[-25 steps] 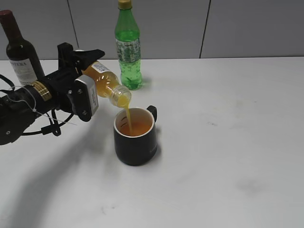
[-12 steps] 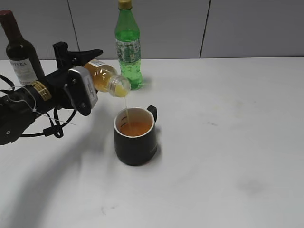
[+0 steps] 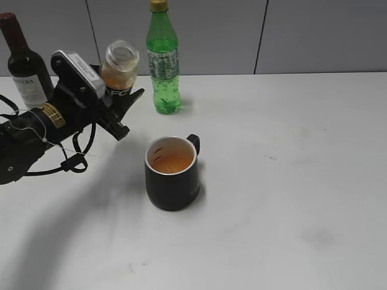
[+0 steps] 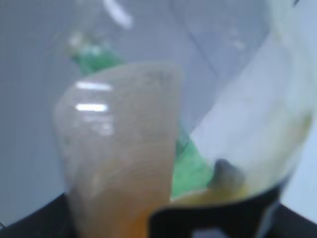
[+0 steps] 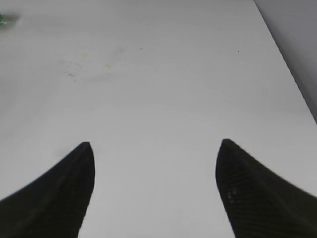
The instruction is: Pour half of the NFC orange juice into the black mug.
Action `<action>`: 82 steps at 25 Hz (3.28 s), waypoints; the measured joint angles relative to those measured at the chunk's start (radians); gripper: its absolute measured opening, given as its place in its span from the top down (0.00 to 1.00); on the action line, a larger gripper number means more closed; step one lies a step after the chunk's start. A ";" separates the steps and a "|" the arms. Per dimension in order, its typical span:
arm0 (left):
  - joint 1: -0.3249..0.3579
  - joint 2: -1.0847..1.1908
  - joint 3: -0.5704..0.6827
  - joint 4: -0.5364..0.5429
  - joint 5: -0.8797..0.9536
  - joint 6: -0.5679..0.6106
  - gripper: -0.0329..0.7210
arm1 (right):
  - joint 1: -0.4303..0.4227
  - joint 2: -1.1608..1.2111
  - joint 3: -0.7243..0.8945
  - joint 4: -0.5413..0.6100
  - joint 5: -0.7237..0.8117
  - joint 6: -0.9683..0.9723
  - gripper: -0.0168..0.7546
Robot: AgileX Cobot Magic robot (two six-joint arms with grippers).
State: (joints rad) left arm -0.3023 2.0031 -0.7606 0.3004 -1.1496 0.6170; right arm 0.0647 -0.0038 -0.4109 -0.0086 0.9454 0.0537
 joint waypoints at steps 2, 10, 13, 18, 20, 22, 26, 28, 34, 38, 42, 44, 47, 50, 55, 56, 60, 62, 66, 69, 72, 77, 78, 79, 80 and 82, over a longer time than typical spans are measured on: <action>0.000 0.000 0.000 -0.009 0.000 -0.182 0.33 | 0.000 0.000 0.000 0.000 0.000 0.000 0.23; 0.000 0.012 -0.001 -0.115 0.003 -0.634 0.33 | 0.000 0.000 0.000 0.000 0.000 0.000 0.23; 0.000 0.026 -0.002 -0.133 0.022 -0.664 0.33 | 0.000 0.000 0.000 0.000 0.000 0.000 0.23; 0.004 0.056 -0.003 -0.211 0.059 -0.671 0.33 | 0.000 0.000 0.000 0.000 0.000 0.000 0.23; 0.008 0.080 -0.006 -0.219 0.059 -0.669 0.33 | 0.000 0.000 0.000 0.000 0.000 0.000 0.23; 0.013 0.111 -0.018 -0.219 0.062 -0.648 0.33 | 0.000 0.000 0.000 0.000 0.000 0.000 0.23; 0.015 0.155 -0.056 -0.219 0.070 -0.617 0.33 | 0.000 0.000 0.000 0.000 0.000 0.000 0.23; 0.015 0.178 -0.081 -0.219 0.086 -0.604 0.33 | 0.000 0.000 0.000 0.000 0.000 0.000 0.23; 0.015 0.202 -0.113 -0.225 0.144 -0.511 0.33 | 0.000 0.000 0.000 0.000 0.000 0.000 0.23; 0.015 0.202 -0.114 -0.258 0.146 -0.505 0.29 | 0.000 0.000 0.000 0.000 0.000 0.000 0.23; 0.015 0.202 -0.117 -0.265 0.136 -0.503 0.17 | 0.000 0.000 0.000 0.000 0.000 0.000 0.23; 0.015 0.202 -0.119 -0.265 0.129 -0.503 0.14 | 0.000 0.000 0.000 0.000 0.000 0.000 0.23; 0.015 0.202 -0.119 -0.265 0.128 -0.503 0.12 | 0.000 0.000 0.000 0.000 0.000 0.000 0.23; 0.015 0.202 -0.110 -0.265 0.103 -0.503 0.12 | 0.000 0.000 0.000 0.000 0.000 0.000 0.23; 0.015 0.202 -0.026 -0.267 0.011 -0.502 0.12 | 0.000 0.000 0.000 0.000 0.000 0.000 0.23; 0.015 0.201 -0.004 -0.269 -0.008 -0.502 0.12 | 0.000 0.000 0.000 0.000 0.000 0.000 0.23; 0.015 0.182 0.083 -0.272 -0.048 -0.502 0.12 | 0.000 0.000 0.000 0.000 0.000 0.001 0.23; 0.015 0.165 0.124 -0.275 -0.053 -0.502 0.12 | 0.000 0.000 0.000 0.000 0.000 0.001 0.23; 0.015 0.125 0.202 -0.300 -0.054 -0.502 0.12 | 0.000 0.000 0.000 0.000 0.000 0.001 0.23; 0.015 0.057 0.248 -0.310 -0.043 -0.502 0.12 | 0.000 0.000 0.000 0.000 0.000 0.001 0.23; 0.015 -0.076 0.259 -0.326 0.100 -0.502 0.12 | 0.000 0.000 0.000 0.000 0.000 0.001 0.23; 0.015 -0.332 0.225 -0.361 0.590 -0.502 0.13 | 0.000 0.000 0.000 0.000 0.000 0.001 0.23; 0.015 -0.380 0.206 -0.364 0.697 -0.502 0.14 | 0.000 0.000 0.000 0.000 0.000 0.001 0.23; 0.015 -0.426 0.186 -0.364 0.826 -0.502 0.14 | 0.000 0.000 0.000 0.000 0.000 0.001 0.23; 0.015 -0.461 0.169 -0.364 0.953 -0.502 0.14 | 0.000 0.000 0.000 0.000 0.000 0.001 0.23; 0.015 -0.537 0.129 -0.364 1.177 -0.502 0.15 | 0.000 0.000 0.000 0.000 0.000 0.001 0.23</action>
State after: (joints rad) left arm -0.2870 1.4665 -0.6312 -0.0640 0.0279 0.1151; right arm 0.0647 -0.0038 -0.4109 -0.0086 0.9454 0.0544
